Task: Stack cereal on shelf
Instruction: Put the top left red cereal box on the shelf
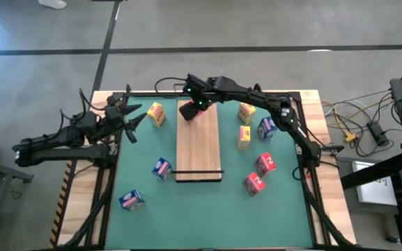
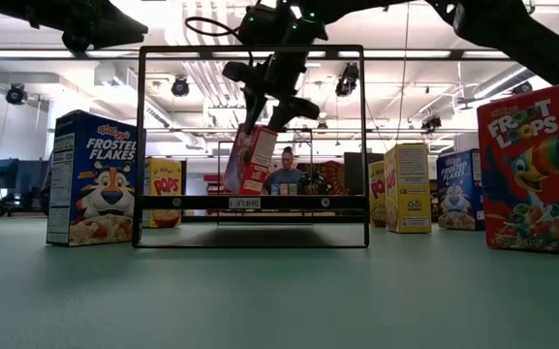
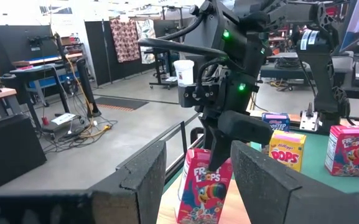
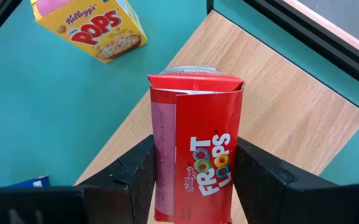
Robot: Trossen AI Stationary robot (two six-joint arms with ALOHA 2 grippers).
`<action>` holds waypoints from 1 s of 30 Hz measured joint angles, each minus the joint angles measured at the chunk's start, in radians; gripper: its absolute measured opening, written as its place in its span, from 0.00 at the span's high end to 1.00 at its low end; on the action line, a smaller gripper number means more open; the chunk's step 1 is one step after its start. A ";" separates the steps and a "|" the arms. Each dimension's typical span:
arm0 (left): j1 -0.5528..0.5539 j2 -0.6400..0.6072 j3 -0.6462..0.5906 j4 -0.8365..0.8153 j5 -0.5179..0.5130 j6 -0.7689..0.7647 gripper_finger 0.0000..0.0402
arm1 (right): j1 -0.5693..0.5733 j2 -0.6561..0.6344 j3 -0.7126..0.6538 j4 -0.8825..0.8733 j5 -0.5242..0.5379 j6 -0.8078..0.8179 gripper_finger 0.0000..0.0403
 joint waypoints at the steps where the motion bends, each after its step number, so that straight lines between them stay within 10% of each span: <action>1: 0.000 0.000 0.000 0.000 0.000 0.000 0.59 | 0.000 0.000 0.000 0.000 0.000 0.001 0.56; 30: 0.000 0.000 0.000 -0.001 0.000 0.018 0.59 | 0.000 -0.025 0.007 -0.005 0.000 0.051 0.37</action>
